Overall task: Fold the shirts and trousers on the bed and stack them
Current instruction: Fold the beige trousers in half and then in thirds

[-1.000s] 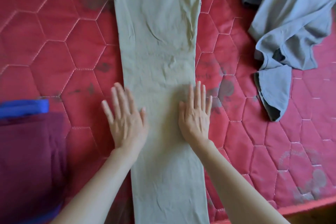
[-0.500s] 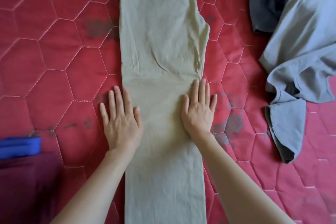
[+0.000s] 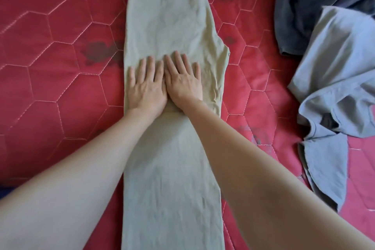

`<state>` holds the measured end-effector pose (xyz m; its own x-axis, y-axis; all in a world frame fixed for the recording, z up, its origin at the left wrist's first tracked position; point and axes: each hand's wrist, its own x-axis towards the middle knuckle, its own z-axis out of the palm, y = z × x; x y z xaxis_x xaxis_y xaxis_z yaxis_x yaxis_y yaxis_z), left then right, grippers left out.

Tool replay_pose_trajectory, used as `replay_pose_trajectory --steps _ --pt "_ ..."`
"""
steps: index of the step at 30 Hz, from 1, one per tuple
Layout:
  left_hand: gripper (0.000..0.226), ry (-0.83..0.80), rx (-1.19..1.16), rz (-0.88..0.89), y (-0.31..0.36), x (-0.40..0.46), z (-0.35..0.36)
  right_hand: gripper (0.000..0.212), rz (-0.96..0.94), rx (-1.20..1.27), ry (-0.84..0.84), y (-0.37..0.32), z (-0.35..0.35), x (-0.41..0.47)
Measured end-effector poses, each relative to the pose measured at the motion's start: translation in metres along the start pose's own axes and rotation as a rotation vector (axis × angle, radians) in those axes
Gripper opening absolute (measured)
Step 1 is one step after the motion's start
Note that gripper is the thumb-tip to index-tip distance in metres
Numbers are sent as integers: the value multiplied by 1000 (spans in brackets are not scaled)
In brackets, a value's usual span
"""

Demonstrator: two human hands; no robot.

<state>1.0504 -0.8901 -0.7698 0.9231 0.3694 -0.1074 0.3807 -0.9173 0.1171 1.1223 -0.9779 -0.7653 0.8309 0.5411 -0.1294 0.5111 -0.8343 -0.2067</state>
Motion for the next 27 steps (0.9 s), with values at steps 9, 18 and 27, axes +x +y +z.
replay_pose_trajectory --steps 9,18,27 --pt "65 -9 -53 -10 -31 -125 12 66 333 -20 44 70 12 -135" --pt "59 16 25 238 10 -114 -7 63 198 95 112 10 -18 -128" --pt "55 -69 -43 395 27 -233 29 51 -77 40 -88 0 5 -101"
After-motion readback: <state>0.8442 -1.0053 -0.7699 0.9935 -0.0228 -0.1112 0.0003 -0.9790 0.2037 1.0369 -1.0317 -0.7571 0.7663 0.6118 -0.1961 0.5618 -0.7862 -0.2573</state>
